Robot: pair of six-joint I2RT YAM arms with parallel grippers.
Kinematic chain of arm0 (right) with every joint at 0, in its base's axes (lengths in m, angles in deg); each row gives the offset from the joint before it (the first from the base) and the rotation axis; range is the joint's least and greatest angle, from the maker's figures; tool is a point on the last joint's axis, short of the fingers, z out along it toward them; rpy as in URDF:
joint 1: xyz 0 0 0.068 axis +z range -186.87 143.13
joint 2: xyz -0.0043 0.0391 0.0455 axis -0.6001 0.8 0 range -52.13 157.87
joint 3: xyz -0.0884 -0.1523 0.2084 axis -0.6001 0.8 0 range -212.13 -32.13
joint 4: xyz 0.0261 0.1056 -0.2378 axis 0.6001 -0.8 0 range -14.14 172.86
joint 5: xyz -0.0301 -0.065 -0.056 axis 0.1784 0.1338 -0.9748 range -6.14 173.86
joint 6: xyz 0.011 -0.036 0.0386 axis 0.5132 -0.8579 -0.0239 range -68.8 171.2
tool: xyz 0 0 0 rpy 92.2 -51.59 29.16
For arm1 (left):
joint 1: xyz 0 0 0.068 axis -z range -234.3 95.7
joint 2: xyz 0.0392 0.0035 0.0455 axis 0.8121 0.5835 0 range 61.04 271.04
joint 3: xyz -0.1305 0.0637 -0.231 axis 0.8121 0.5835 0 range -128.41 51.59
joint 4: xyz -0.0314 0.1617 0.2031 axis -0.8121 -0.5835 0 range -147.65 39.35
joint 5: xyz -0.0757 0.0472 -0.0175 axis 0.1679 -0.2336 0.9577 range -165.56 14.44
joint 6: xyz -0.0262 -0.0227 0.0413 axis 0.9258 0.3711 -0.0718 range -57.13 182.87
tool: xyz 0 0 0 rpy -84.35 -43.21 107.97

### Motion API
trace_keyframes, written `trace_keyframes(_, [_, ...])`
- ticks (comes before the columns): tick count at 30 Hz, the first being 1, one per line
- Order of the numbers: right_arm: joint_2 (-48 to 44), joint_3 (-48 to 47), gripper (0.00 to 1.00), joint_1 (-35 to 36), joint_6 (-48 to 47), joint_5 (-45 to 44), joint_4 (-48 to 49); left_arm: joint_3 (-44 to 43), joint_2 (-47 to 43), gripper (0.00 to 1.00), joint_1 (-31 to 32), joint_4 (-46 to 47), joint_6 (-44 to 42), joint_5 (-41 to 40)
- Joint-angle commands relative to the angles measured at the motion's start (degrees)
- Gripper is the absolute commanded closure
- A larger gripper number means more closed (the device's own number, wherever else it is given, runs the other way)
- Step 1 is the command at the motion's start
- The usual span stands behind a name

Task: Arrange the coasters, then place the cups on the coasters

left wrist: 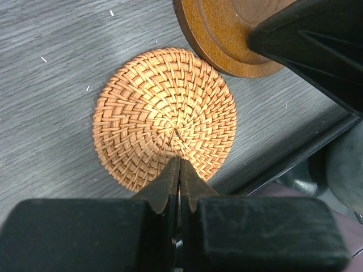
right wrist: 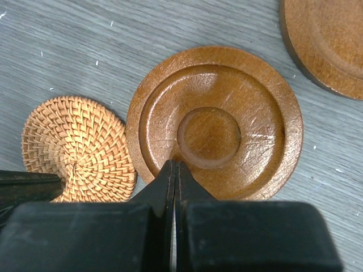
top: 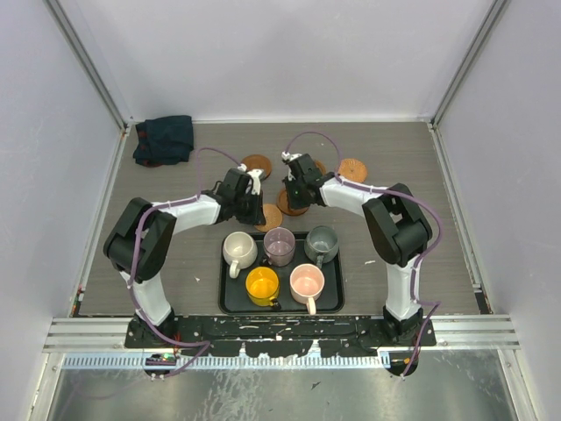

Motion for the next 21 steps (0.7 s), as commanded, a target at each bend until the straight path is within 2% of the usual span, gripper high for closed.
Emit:
trace_keyframes(1, [2.1, -1.8, 0.99, 0.3, 0.3, -1.2, 0.0, -0.3, -2.1, 0.96, 0.1, -1.0, -1.4, -2.5])
trace_keyframes(13, [-4.5, -3.6, 0.99, 0.3, -2.9, -3.3, 1.8, -0.9, -5.1, 0.96, 0.1, 0.0, -0.8, -3.1])
trace_keyframes(21, [-4.6, -4.4, 0.99, 0.3, -3.1, -5.7, 1.2, -1.1, -6.1, 0.96, 0.1, -1.4, -2.0, -5.5])
